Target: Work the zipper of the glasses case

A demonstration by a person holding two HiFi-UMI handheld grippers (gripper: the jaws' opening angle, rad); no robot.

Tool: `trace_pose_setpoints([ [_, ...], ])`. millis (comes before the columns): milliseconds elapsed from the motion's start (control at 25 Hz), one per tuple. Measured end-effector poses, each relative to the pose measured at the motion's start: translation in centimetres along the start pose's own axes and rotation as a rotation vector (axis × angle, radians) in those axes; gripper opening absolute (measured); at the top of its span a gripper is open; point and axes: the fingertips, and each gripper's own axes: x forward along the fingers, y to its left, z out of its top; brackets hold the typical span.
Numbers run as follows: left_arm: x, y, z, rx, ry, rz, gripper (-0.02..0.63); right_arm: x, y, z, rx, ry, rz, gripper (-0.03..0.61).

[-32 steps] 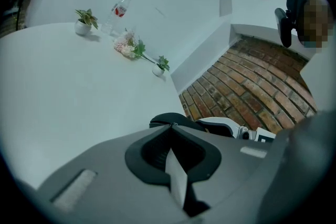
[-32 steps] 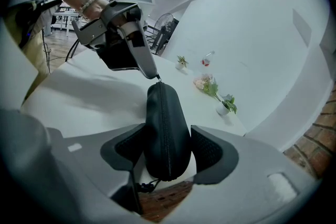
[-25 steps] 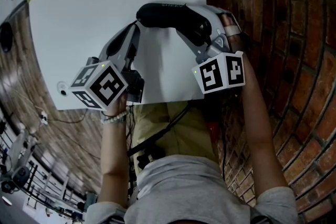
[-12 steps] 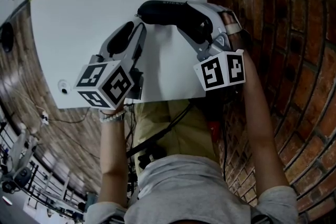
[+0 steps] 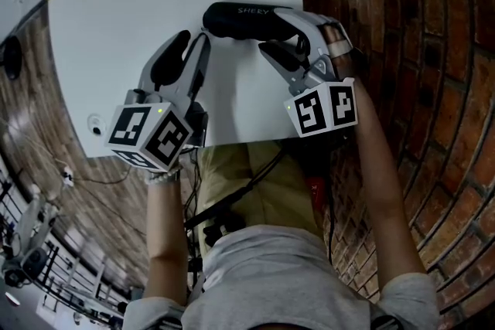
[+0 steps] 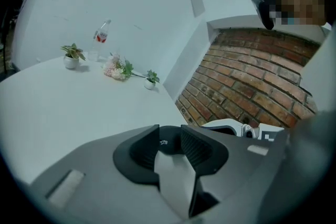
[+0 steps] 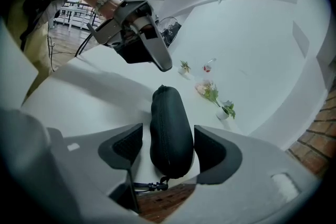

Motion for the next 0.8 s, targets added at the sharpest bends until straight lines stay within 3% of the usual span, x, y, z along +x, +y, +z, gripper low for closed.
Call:
trace_pose_setpoints([
  [240, -1.8, -0.6, 1.3, 0.015, -0.045, -0.011, 0.128, -0.7, 1.2, 0.3, 0.009, 0.022, -0.002, 0.308],
  [520, -4.0, -2.2, 3.5, 0.09, -0.105, -0.026, 0.077, -2.3, 1.2, 0.9, 0.206, -0.019, -0.027, 0.287],
  [720, -6.1, -3.3, 5.4, 0.181, -0.142, -0.024, 0.012, -5.2, -1.1, 2.3, 0.498, -0.098, -0.1, 0.123],
  [800, -7.1, -3.8, 6.2, 0.233, -0.159, -0.019, 0.012, -6.7, -2.2, 2.7, 0.599, -0.129, -0.154, 0.004],
])
